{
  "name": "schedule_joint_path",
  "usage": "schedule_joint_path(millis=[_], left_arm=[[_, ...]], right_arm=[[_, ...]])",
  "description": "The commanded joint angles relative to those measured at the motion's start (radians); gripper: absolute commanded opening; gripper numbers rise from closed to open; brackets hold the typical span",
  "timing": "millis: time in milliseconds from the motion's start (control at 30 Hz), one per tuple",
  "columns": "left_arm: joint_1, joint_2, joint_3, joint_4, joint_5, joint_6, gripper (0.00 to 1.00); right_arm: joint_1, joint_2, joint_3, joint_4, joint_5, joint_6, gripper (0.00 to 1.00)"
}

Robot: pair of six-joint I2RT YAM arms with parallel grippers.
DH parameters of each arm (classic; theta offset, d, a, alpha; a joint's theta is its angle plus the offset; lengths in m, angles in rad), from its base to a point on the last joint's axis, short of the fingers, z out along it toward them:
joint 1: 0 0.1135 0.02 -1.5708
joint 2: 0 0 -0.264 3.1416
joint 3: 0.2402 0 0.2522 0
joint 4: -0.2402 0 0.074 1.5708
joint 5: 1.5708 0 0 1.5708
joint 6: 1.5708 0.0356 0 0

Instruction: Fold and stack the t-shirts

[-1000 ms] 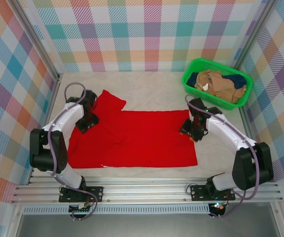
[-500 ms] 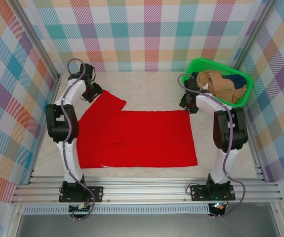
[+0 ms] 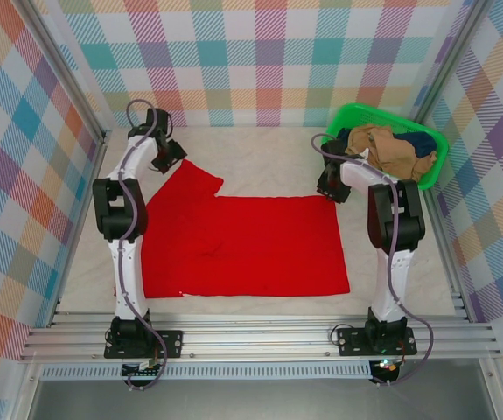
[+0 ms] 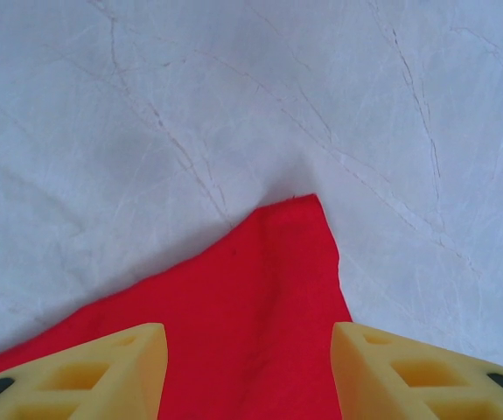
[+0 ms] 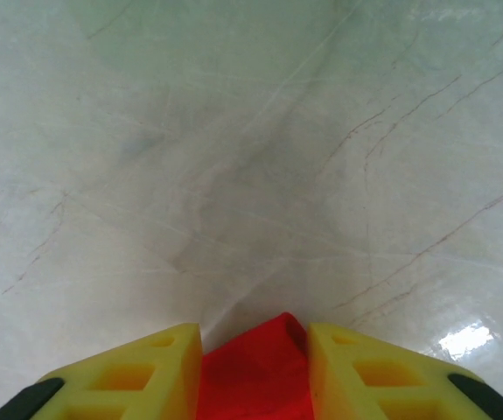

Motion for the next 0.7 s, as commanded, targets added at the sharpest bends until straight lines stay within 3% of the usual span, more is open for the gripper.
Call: schedule_joint_path(millis=[0, 300, 533, 667], left_arm=[[-0.004, 0.037, 0.058, -0.016, -0.002, 0.038, 0.53], [-0.063, 0.112, 0.162, -0.030, -0.110, 0.111, 0.55], [-0.096, 0.192, 0.226, -0.032, -0.269, 0.156, 0.54], [-0.098, 0.245, 0.285, -0.024, -0.270, 0.143, 0.54]], right_arm=[[-0.007, 0.012, 0.022, -0.055, 0.001, 0.014, 0.31], [-0.007, 0.028, 0.082, -0.130, 0.014, -0.013, 0.02], [-0.005, 0.017, 0.084, -0.141, -0.029, -0.022, 0.00], [-0.004, 0.012, 0.074, -0.143, -0.044, -0.025, 0.00]])
